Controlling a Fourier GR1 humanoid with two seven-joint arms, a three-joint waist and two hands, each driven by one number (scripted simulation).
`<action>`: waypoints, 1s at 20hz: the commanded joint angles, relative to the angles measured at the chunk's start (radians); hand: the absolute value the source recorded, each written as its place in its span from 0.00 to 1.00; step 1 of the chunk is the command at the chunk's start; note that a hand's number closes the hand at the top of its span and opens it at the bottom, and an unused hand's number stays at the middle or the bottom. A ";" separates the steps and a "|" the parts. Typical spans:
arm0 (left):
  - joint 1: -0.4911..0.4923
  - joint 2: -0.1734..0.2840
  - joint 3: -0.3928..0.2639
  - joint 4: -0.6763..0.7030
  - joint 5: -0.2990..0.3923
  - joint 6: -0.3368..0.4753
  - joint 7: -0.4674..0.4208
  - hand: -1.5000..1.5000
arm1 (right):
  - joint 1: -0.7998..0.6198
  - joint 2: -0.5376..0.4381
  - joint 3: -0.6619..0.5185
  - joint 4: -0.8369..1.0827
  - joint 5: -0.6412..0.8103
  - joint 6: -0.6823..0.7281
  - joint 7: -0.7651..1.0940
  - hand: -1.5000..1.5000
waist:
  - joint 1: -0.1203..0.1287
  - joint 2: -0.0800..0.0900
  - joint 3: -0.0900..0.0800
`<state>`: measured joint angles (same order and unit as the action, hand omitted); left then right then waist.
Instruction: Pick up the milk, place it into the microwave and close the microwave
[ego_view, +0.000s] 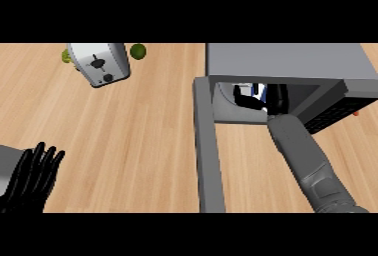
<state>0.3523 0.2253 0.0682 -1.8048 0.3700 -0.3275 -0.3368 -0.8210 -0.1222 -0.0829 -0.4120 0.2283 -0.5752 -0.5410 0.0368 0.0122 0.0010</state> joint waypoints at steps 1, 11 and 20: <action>-0.022 0.014 0.012 -0.012 0.033 -0.013 0.039 0.00 | -0.104 -0.058 -0.035 0.141 0.016 -0.023 -0.013 1.00 | 0.023 0.010 0.001; -0.058 0.004 -0.037 0.006 -0.139 0.055 0.027 0.00 | -0.187 -0.109 -0.033 0.263 0.084 -0.295 0.056 1.00 | 0.056 0.029 0.002; -0.045 0.006 -0.048 0.007 -0.166 0.038 -0.005 0.00 | -0.203 -0.116 0.018 0.338 0.150 -0.315 0.064 0.00 | 0.086 0.035 0.003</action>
<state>0.2797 0.2423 0.0385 -1.7931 0.2322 -0.2880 -0.3141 -1.0269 -0.2405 -0.0794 -0.0967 0.3577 -0.8595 -0.4690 0.1112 0.0463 0.0035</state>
